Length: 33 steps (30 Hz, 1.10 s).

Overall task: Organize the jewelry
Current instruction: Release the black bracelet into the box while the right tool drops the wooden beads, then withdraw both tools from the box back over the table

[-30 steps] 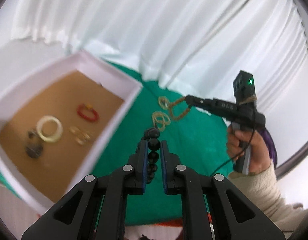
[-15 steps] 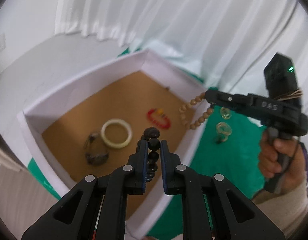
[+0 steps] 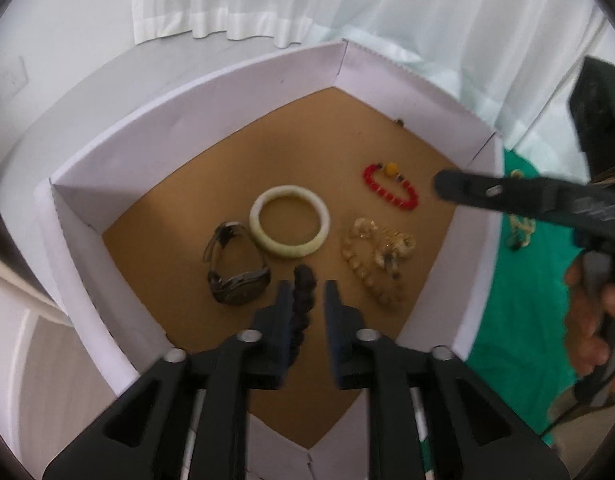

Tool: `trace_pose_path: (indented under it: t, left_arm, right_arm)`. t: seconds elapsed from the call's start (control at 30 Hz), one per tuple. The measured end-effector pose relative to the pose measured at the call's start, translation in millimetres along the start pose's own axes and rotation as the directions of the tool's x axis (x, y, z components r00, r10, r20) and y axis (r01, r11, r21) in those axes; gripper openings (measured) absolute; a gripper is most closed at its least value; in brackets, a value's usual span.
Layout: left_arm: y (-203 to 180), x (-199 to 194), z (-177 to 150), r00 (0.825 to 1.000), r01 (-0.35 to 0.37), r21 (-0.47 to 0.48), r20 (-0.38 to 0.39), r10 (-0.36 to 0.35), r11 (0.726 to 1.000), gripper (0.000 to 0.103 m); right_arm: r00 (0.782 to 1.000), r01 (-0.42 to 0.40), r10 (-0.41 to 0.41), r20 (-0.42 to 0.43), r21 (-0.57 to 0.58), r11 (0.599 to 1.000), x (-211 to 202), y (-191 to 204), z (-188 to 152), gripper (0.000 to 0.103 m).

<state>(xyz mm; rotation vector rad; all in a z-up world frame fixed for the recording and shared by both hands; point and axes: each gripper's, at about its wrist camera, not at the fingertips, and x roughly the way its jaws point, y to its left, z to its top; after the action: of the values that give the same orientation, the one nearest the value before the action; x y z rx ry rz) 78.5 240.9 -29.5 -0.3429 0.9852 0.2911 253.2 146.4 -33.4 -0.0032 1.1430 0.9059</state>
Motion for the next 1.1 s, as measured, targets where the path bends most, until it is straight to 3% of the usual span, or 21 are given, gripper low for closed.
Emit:
trace_pose_path:
  t: [0.03, 0.1, 0.23, 0.37, 0.43, 0.57, 0.77, 0.9, 1.0, 1.1]
  left_arm:
    - [-0.5, 0.0, -0.8, 1.0, -0.007, 0.0, 0.005, 0.007, 1.0, 0.055]
    - [-2.1, -6.0, -1.8, 0.999, -0.016, 0.001, 0.039, 0.016, 1.0, 0.073]
    - [-10.5, -23.5, 3.0, 0.99, -0.058, 0.025, 0.132, 0.054, 0.998, 0.087]
    - [-22.2, -31.2, 8.5, 0.977, -0.088, 0.063, 0.199, 0.074, 0.994, 0.088]
    - [-30.0, -29.3, 9.1, 0.977, -0.079, 0.088, 0.205, 0.059, 0.993, 0.088]
    - [-51.1, -20.3, 4.2, 0.98, -0.086, 0.166, 0.192, 0.053, 0.982, 0.088]
    - [-71.9, -5.9, -5.8, 0.98, -0.132, 0.228, 0.175, 0.093, 0.965, 0.088]
    - [-63.1, -5.6, -3.1, 0.974, -0.151, 0.175, 0.194, 0.116, 0.973, 0.088]
    - [-55.4, 3.5, -1.0, 0.983, -0.128, 0.138, 0.149, 0.107, 0.982, 0.088]
    - [-60.5, 10.7, -2.6, 0.989, -0.123, 0.175, 0.107, 0.106, 0.977, 0.088]
  right_arm:
    - [1.0, 0.008, -0.008, 0.009, 0.014, 1.0, -4.0, -3.1, -1.7, 0.057]
    - [0.999, 0.027, -0.028, 0.031, 0.033, 0.999, -15.6, -9.2, -5.9, 0.058]
    - [0.991, 0.095, -0.097, 0.09, 0.029, 0.995, -49.7, -22.3, -28.2, 0.062]
    - [0.967, 0.219, -0.22, 0.129, 0.022, 0.975, -83.3, -44.1, -70.9, 0.068]
    - [0.938, 0.32, -0.319, 0.139, 0.017, 0.947, -95.4, -57.0, -94.7, 0.076]
    - [0.841, 0.521, -0.52, 0.149, 0.037, 0.853, -118.5, -98.7, -154.0, 0.076]
    - [0.714, 0.675, -0.696, 0.079, 0.189, 0.713, -154.5, -183.4, -225.5, 0.076]
    - [0.674, 0.687, -0.737, 0.044, 0.33, 0.648, -183.8, -231.0, -265.8, 0.076]
    - [0.654, 0.671, -0.756, 0.04, 0.432, 0.603, -203.9, -257.7, -290.7, 0.076]
    - [0.637, 0.66, -0.77, 0.045, 0.484, 0.574, -213.2, -277.8, -307.2, 0.076]
